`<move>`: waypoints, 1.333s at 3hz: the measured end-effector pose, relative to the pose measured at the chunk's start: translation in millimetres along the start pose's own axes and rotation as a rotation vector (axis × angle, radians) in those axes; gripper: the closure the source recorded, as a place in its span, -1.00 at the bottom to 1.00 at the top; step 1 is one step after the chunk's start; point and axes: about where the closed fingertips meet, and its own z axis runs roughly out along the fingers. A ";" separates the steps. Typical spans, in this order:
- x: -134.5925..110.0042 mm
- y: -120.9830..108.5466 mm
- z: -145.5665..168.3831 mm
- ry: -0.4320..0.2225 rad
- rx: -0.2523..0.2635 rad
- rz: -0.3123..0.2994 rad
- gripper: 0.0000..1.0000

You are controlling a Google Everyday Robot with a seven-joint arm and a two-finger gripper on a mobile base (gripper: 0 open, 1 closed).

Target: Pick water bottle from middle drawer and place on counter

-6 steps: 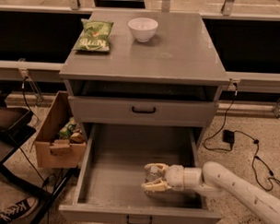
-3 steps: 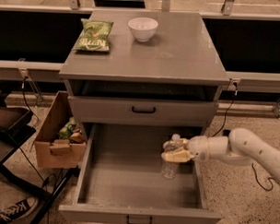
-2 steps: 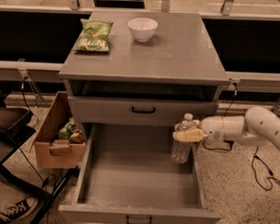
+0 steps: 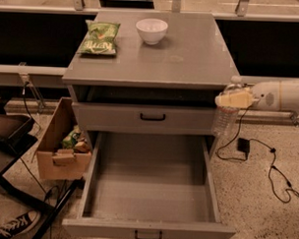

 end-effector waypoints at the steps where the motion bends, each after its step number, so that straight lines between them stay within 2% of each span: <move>1: -55.6 2.4 -46.0 -0.040 0.117 -0.010 1.00; 2: -55.6 2.4 -46.0 -0.040 0.117 -0.010 1.00; 3: -81.8 -1.4 -54.8 -0.090 0.143 -0.001 1.00; 4: -129.7 -12.3 -69.2 -0.153 0.223 0.002 1.00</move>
Offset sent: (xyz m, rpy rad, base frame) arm 0.0060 -0.0262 0.0570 -0.0247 -0.0440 -0.0966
